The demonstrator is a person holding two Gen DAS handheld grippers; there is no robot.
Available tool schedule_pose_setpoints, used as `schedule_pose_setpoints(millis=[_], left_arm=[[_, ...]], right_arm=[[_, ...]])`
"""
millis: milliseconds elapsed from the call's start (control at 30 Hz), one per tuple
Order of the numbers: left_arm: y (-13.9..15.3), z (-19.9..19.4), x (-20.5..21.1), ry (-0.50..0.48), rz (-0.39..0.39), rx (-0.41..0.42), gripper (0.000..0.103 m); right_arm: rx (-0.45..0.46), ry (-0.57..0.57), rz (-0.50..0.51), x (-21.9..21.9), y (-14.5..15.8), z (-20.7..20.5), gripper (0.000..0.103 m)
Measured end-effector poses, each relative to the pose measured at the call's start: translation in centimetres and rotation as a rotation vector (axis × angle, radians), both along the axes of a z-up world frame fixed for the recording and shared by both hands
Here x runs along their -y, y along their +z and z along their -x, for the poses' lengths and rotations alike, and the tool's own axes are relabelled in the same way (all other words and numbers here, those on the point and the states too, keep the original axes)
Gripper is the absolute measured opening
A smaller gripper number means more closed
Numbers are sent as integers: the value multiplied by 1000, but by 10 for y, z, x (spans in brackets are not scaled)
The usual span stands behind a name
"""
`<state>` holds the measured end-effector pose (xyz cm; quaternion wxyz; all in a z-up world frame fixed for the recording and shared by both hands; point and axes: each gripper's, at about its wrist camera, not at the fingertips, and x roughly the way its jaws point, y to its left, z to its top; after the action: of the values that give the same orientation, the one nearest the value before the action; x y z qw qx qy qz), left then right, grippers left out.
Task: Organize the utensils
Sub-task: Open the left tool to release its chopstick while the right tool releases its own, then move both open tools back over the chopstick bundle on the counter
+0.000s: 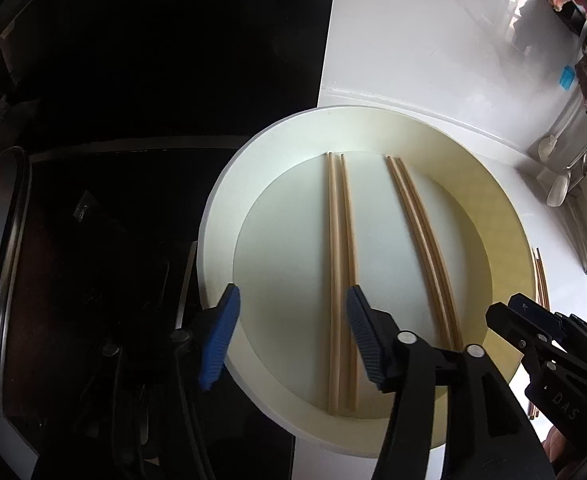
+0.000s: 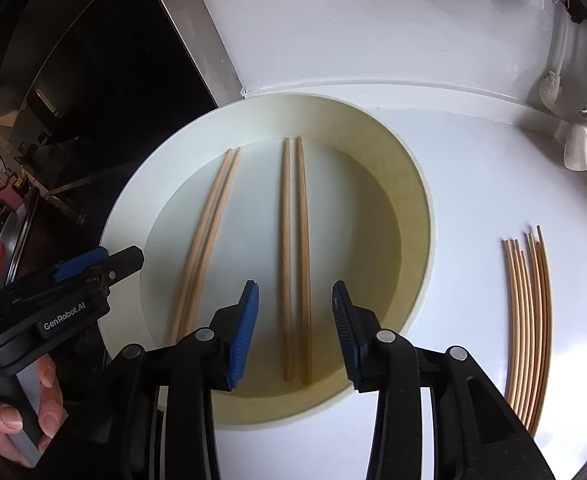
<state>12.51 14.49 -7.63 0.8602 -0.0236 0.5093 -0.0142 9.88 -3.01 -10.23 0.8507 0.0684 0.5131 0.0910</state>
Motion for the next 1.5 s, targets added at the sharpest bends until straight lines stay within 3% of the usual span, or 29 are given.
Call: schedule_pose_setpoints(millis=[33, 500, 633, 767, 1100, 1500], left_arm=[[4, 4, 1, -2, 0, 13, 69], [32, 46, 44, -48, 0, 66, 77], [36, 58, 63, -65, 12, 74, 88], [35, 68, 86, -88, 28, 67, 92], [30, 93, 154, -146, 25, 71, 95], [9, 116, 224, -182, 13, 50, 95]], right_arm=[[4, -2, 0, 3, 1, 4, 40], [29, -51, 1, 48, 18, 46, 50], [33, -71, 18, 70, 22, 60, 52], [31, -113, 43, 102, 22, 78, 56], [20, -215, 92, 186, 13, 119, 59], [5, -216, 97, 235, -9, 133, 59]])
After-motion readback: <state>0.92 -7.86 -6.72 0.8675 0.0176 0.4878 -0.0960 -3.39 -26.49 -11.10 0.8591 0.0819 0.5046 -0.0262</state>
